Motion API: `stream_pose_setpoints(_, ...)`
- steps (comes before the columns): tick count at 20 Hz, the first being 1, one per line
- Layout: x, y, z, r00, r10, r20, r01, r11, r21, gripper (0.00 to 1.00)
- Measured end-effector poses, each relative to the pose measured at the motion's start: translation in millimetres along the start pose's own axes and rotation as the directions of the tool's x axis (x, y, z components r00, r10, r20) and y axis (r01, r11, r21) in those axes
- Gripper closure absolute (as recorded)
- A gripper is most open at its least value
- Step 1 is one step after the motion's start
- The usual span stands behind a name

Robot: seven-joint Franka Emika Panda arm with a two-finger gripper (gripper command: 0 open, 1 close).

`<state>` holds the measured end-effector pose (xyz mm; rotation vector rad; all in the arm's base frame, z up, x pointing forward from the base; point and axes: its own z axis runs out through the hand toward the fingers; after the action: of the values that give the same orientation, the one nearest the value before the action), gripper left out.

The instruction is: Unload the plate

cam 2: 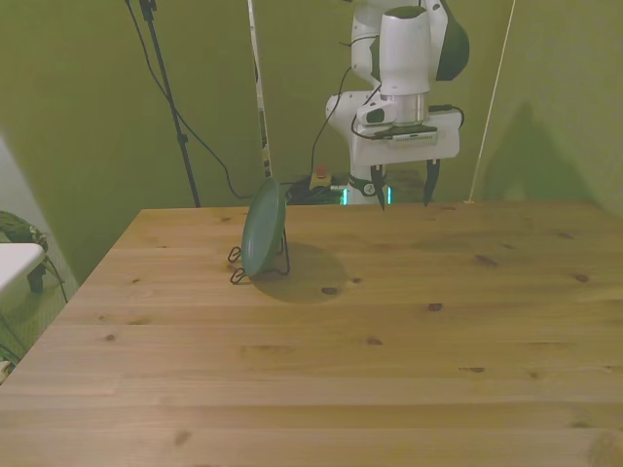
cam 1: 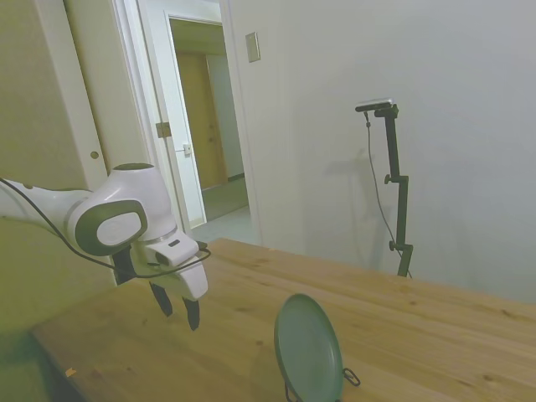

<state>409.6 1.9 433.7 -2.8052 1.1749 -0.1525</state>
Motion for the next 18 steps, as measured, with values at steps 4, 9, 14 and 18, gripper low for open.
stream_pose_setpoints(4, 5, 2, -3, 0.999, 0.036, -0.007, -0.036, 0.999, 0.003, 0.00)
stream_pose_setpoints(9, 40, 14, -39, 0.994, 0.112, -0.018, -0.112, 0.994, 0.002, 0.00)
stream_pose_setpoints(14, 83, 18, -76, 0.986, 0.162, -0.024, -0.162, 0.987, -0.001, 0.00)
stream_pose_setpoints(18, 109, 20, -103, 0.981, 0.194, -0.009, -0.194, 0.981, -0.008, 0.00)
